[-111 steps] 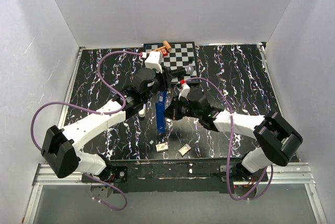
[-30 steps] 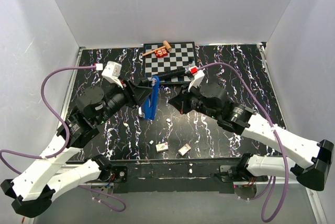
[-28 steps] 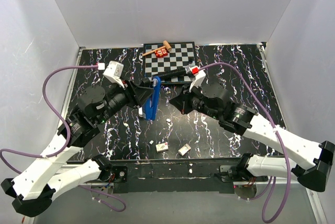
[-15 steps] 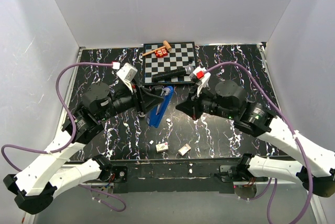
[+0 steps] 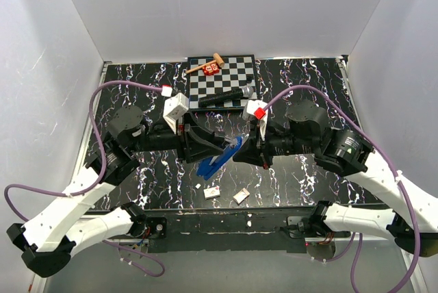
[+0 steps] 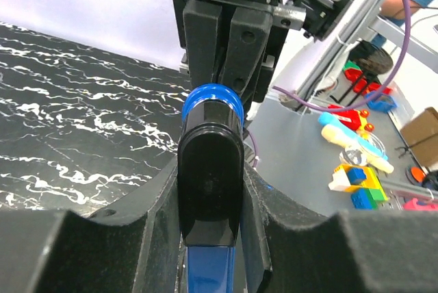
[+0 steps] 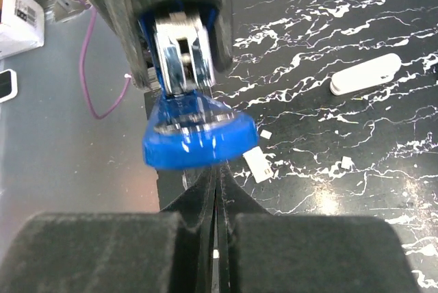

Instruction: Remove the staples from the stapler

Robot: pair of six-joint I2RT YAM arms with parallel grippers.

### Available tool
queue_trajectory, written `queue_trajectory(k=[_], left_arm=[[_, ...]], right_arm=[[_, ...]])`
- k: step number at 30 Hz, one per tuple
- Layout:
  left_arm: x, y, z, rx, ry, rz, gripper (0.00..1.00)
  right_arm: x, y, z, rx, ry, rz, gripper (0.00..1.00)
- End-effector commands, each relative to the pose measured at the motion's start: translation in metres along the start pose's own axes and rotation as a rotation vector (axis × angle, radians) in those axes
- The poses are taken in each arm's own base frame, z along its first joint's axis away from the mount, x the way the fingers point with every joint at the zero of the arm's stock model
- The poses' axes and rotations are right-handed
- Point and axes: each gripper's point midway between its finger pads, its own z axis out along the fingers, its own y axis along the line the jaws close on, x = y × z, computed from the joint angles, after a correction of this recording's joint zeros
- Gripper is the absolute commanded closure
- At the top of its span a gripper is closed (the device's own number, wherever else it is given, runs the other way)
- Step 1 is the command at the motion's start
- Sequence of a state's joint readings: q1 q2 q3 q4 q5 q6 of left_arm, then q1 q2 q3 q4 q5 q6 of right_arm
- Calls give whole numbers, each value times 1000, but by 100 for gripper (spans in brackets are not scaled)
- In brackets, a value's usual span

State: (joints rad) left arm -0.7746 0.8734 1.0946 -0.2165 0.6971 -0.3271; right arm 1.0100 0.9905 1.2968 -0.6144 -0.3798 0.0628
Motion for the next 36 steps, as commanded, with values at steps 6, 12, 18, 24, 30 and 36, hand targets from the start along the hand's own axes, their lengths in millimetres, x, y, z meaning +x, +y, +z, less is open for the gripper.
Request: queue_trajectory(k=[6,12,18,24,30,36], left_arm=[[6,-17,8,175,38,50,100],[23,-14,19,241,104,12,100],[38,-27,21,355,169,0,100],[37,-19,21,291,160,24,100],[23,-11,17,187,105,71,100],[-3,8,10,-13,29,83,100]], right_arm=[[-34,23,-1,-138,-31,-113,99],[-54,29,16,-229,-27,-126,99],[-60,30,37,-302,19,-130,99],[-51,25,34,-276,39,-141,99],[-27,14,17,-161,46,-131,99],[-3,-19,3,62,-2,-28,99]])
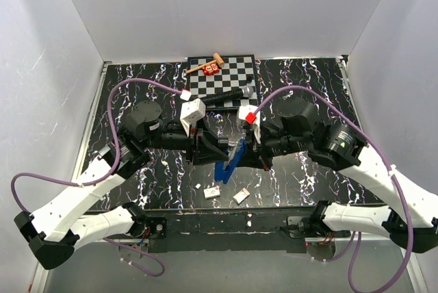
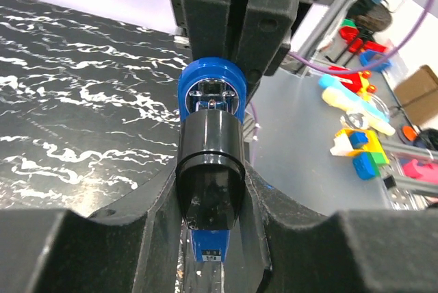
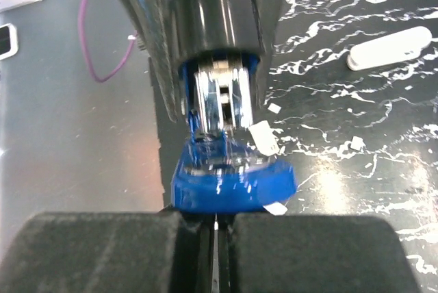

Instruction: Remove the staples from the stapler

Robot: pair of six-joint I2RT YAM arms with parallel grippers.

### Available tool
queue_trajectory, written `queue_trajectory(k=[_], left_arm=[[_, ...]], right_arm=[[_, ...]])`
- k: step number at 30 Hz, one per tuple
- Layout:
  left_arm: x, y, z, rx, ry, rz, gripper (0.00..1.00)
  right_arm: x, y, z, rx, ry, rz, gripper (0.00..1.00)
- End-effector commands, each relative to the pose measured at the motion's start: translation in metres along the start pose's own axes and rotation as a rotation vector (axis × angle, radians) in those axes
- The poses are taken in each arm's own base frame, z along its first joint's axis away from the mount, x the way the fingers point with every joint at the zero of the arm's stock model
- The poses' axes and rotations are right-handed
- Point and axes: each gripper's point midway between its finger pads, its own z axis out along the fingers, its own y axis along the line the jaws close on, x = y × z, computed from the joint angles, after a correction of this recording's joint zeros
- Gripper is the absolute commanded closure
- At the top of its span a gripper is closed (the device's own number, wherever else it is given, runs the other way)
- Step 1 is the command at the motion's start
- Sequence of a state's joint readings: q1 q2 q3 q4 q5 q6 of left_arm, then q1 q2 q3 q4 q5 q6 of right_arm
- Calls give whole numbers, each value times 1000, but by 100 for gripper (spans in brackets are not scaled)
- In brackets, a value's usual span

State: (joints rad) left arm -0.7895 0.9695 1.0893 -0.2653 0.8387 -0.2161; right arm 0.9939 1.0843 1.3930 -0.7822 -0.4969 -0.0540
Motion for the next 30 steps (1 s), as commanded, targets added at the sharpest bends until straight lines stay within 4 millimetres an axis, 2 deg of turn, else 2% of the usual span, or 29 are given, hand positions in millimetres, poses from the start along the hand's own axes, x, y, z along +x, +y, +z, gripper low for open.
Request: queue_trajectory(k=[1,4,6,8,10,14,17,20,25,30], left_arm=[[-45,8,-15,-179,-121,67,100],[-57,27,-30,-345,-142,50,100],[-66,47,-44,-508,-151,26,100],[-64,83,-69,-765,-133,-29,100],[-60,108,-91,-960,-95,-60,100],[-49,143,-119,-1192,-21,-81,100],[-34,169,-140,-1334,32,-102,100],[-8,195,-160,-1435,97,-146,100],[30,230,-193,-1517,158,-231,100],[75,262,-210,-1498,210,-358,100]], right_arm=[[-14,-33,-9,208,-147,25,99],[1,-51,-21,344,-158,82,99],[10,-65,-29,441,-166,128,99],[20,-76,-32,507,-159,172,99],[29,-84,-33,553,-149,201,99],[39,-93,-26,578,-140,243,99],[46,-97,-16,573,-117,273,99],[53,-99,-6,561,-92,299,99],[61,-96,12,502,-70,339,99],[69,-97,23,477,-58,366,99]])
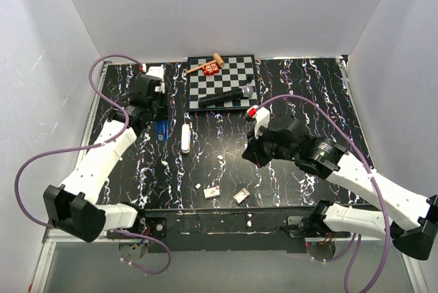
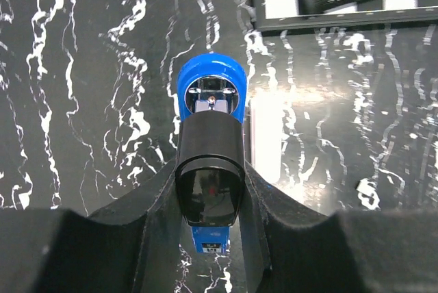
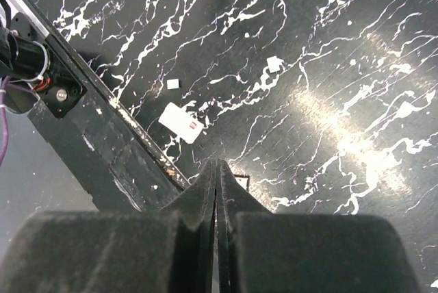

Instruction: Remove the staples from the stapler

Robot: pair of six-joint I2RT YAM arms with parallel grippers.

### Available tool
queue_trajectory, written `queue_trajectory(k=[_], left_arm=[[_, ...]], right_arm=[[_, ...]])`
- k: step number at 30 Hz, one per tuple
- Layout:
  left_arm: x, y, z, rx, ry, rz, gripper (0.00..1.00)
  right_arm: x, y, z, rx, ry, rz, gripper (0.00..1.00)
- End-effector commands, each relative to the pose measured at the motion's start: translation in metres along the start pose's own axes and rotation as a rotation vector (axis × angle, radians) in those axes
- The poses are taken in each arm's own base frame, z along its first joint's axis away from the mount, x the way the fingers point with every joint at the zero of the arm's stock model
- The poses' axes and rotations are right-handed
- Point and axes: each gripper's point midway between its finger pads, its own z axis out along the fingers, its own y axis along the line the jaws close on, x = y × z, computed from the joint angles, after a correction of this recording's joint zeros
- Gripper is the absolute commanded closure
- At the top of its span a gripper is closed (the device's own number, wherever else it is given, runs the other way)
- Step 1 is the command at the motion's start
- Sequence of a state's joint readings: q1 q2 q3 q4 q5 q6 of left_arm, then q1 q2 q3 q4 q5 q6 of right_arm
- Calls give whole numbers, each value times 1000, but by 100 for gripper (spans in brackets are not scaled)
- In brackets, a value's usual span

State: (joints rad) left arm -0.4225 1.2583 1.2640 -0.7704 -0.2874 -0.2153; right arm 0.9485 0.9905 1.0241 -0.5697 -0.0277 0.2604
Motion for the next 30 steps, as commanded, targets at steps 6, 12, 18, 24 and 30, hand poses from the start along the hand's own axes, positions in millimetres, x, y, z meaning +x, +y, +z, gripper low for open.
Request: queue_trajectory(k=[6,12,18,24,30], left_arm=[[19,16,54,44,78,-74,100],[32,15,80,56,166,-84,100],[48,12,108,56,251,-91,100],[59,9,132,50,307,-93,100],[67,8,148,40,346,-91,82]], right_arm=[[-5,12,15,-67,-17,40,99],[-3,15,22,-89,-10,42,99],[0,17,25,-105,-3,49,99],[4,16,28,-104,10,49,99],[7,16,29,-104,17,50,99]])
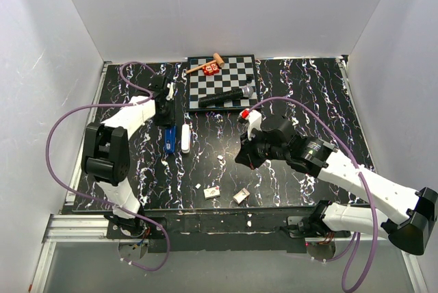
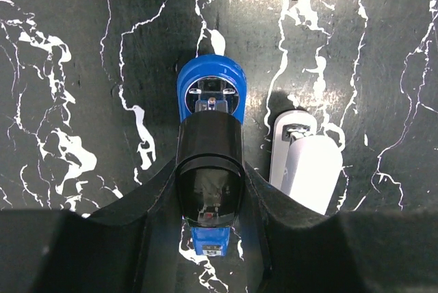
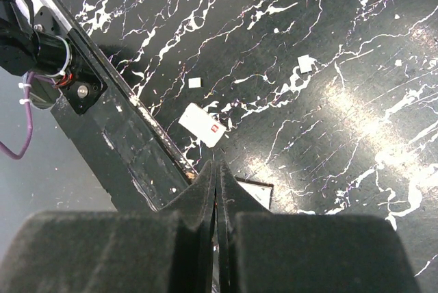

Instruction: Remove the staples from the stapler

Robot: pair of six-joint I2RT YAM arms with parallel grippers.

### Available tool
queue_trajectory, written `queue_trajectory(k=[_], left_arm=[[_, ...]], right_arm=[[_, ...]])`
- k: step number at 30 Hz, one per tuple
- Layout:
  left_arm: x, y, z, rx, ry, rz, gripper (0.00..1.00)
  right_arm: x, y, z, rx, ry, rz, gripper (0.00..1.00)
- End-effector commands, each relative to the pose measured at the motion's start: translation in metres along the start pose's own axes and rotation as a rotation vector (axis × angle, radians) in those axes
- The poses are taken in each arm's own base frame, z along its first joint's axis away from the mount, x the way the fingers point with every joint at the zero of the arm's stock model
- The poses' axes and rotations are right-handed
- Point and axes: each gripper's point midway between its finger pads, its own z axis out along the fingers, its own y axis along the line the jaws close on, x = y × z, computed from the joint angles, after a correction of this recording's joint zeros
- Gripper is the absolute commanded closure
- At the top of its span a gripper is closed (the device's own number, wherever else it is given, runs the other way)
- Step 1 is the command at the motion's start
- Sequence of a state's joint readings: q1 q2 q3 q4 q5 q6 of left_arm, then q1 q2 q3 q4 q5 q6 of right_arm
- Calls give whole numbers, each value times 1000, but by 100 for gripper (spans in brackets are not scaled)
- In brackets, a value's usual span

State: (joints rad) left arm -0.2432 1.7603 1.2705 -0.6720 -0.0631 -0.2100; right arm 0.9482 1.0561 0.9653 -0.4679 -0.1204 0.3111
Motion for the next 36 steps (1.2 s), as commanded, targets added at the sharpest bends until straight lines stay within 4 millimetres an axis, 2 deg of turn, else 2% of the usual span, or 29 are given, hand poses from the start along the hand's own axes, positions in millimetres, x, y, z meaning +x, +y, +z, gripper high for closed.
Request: queue_trajectory(k=[1,6,9,13,16,19,22,29,32,33,34,36], left_arm=[[-31,-5,-6,26,-82,-19,78],[-31,-3,0,15,-81,-11,61],[-30,-2,2,10,-86,-12,48],[-37,-6,-9,34,-123,-10,36],[-47,-7,-32,48,-181,-10,32],[-57,-13,-70,101,-264,-21,28],[-55,-27,-107,199,-327,-20,26],[-23,-58,-174,402,-484,76,26],[-12,-65,-204,489,-586,109,23],[-8,-67,-211,513,-612,120,22],[-3,-69,-216,537,-633,132,9],[3,-71,-225,565,-674,158,4]], right_arm=[[-6,3,2,-19,-29,-6,99],[-6,2,1,-18,-33,-3,99],[-4,3,0,-20,-34,4,94],[-2,2,-4,-18,-39,11,89],[0,1,-8,-9,-39,13,85],[3,-1,-9,0,-25,15,80],[6,-1,-8,6,2,8,74],[19,-9,-10,47,88,-10,54],[24,-18,-5,90,120,-23,51],[24,-22,-2,104,127,-29,51],[23,-25,2,119,134,-36,50],[23,-28,10,130,165,-59,49]])
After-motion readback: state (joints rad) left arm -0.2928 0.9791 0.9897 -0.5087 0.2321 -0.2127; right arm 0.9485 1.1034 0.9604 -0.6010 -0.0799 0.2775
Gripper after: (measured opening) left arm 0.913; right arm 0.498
